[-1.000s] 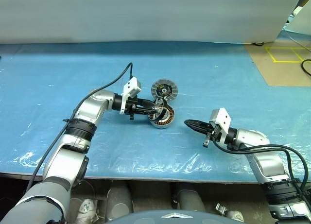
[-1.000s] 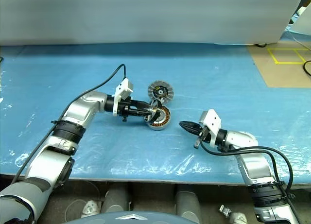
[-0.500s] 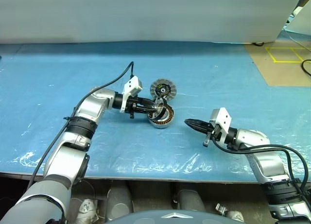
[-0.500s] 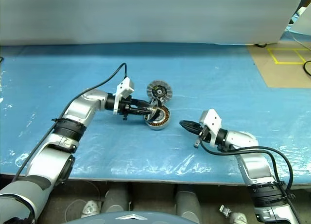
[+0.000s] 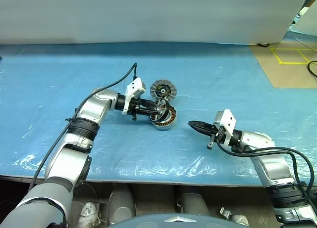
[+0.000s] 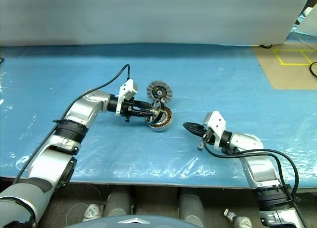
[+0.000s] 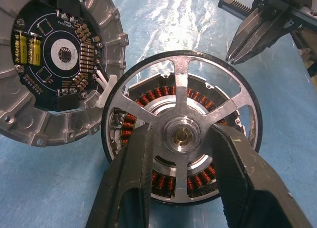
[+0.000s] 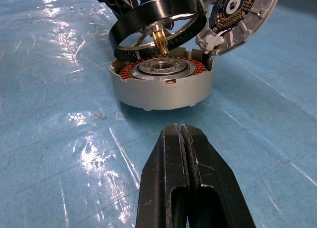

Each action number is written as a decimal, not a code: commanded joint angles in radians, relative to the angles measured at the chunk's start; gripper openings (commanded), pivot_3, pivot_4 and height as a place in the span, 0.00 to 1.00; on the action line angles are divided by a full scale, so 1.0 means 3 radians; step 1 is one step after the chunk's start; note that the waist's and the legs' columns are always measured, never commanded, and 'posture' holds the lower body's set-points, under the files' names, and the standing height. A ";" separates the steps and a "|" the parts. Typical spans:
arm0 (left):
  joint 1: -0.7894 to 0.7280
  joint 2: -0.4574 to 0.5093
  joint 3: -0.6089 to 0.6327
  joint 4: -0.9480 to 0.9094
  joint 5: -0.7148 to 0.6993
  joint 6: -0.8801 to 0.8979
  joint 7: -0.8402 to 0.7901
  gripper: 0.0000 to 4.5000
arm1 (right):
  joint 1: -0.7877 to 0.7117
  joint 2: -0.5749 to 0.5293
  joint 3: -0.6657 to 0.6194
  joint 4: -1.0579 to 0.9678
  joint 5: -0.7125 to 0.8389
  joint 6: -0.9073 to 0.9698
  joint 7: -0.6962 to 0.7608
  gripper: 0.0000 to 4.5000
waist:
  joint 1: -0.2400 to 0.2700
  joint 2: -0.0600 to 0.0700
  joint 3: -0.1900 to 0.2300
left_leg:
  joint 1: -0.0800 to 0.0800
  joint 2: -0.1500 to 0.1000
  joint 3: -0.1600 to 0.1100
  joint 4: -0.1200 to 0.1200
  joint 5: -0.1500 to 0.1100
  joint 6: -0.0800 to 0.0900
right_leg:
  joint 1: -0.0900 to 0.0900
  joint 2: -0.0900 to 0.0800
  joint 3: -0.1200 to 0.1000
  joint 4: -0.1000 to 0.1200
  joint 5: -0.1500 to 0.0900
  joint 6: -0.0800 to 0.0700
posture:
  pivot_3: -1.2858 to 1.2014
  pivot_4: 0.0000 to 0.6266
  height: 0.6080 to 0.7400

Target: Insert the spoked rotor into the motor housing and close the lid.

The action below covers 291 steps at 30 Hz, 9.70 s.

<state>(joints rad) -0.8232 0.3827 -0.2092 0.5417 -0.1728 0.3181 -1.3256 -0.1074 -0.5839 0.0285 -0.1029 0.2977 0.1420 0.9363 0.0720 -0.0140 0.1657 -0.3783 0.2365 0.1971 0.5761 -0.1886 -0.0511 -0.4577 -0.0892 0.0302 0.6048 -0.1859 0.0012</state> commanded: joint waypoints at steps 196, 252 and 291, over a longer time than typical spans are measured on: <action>0.1958 -0.0065 0.0615 -0.1380 -0.0461 -0.1038 0.0946 0.00 | -0.1182 0.0616 0.0814 0.0572 -0.0690 0.0590 -0.0286 0.66 | -0.0022 -0.0007 0.0007 | 0.0006 0.0004 -0.0006 0.0000 0.0005 -0.0010 | 0.0004 0.0001 -0.0003 0.0006 -0.0005 0.0004 | 0.52 0.24 1.00; 0.1374 -0.0220 0.0079 -0.1103 -0.0023 -0.0677 0.1252 0.00 | -0.1109 0.0676 0.0291 0.0536 -0.0403 0.0757 -0.0657 0.99 | -0.0011 -0.0004 0.0002 | 0.0013 -0.0001 -0.0006 -0.0001 0.0006 -0.0012 | 0.0014 0.0000 -0.0004 0.0003 -0.0005 0.0004 | 0.52 0.24 1.00; 0.1405 -0.0230 0.0119 -0.1095 -0.0027 -0.0749 0.1256 0.00 | -0.1321 0.1709 -0.1851 0.0472 0.1729 0.4624 -0.1729 0.72 | -0.0006 0.0002 0.0003 | 0.0013 -0.0002 -0.0005 -0.0015 0.0008 -0.0016 | 0.0008 -0.0001 -0.0003 -0.0002 -0.0006 0.0005 | 0.52 0.24 1.00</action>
<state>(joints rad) -0.4091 0.3198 -0.1585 0.2230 -0.1808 0.0979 -0.9461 -0.4818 -0.0945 -0.5076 0.0517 0.7466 1.5065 0.4072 0.0701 -0.0136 0.1667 -0.3743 0.2359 0.1956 0.5712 -0.1863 -0.0560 -0.4557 -0.0895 0.0294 0.6043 -0.1876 0.0026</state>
